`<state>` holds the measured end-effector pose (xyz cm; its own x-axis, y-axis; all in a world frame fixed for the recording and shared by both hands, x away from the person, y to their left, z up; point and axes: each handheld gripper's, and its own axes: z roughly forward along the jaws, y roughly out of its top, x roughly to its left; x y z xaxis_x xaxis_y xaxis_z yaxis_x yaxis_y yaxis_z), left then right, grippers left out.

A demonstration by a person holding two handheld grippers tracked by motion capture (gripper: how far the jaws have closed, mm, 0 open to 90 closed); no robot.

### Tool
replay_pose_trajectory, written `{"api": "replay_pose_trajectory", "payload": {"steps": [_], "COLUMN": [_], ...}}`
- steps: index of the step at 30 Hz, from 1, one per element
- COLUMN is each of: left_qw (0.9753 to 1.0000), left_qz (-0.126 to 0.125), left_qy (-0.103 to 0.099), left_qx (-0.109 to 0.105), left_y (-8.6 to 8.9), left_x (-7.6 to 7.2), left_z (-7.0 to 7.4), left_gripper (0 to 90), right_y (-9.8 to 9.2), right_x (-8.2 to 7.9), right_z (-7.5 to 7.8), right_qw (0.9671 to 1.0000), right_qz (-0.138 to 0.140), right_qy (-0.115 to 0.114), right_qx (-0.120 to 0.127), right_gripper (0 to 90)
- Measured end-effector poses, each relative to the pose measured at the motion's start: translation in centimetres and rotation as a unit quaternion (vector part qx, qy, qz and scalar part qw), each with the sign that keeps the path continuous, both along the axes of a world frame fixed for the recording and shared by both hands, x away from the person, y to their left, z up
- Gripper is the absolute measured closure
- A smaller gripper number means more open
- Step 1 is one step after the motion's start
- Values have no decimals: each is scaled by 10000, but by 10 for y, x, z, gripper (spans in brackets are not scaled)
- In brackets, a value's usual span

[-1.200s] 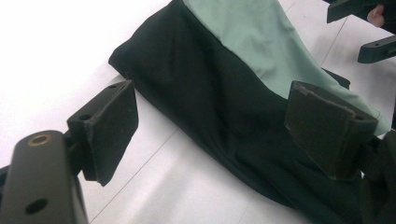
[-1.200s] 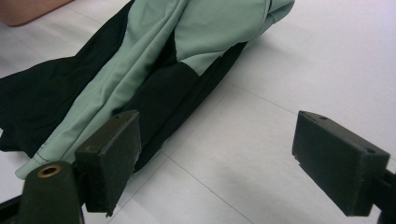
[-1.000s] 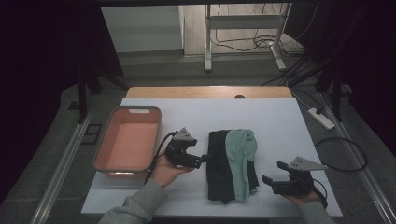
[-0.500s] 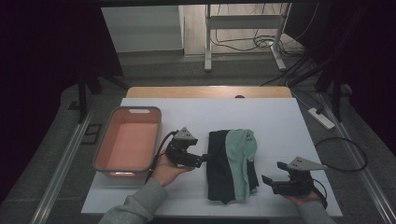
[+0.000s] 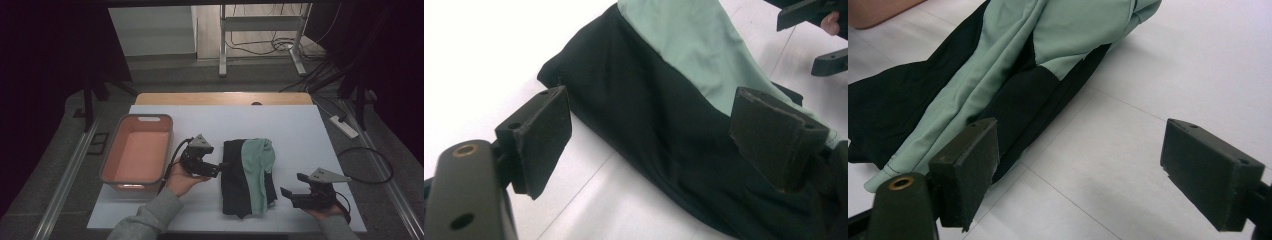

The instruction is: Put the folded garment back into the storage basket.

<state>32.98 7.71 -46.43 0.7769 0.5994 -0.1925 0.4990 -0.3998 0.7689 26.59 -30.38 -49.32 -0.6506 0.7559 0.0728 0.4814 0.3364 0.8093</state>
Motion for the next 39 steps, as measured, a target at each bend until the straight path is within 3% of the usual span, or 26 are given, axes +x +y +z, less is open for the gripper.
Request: {"api": "replay_pose_trajectory", "payload": {"steps": [14, 29, 39], "left_qw": [9999, 9999, 9996], "left_qz": [38, -19, 82], "left_qy": [137, 134, 205], "left_qx": [-53, 103, 178], "left_y": [-8, -31, -40], "left_x": [11, 23, 35], "left_z": [-4, -2, -7], "left_gripper": [173, 170, 168], "right_y": [0, 0, 0], "right_x": [0, 0, 0], "right_z": [0, 0, 0], "right_qw": [10000, 10000, 10000], "right_qz": [4, 11, 8], "right_qy": [3, -2, 3], "right_qx": [14, 41, 53], "right_gripper": [159, 159, 159]}}
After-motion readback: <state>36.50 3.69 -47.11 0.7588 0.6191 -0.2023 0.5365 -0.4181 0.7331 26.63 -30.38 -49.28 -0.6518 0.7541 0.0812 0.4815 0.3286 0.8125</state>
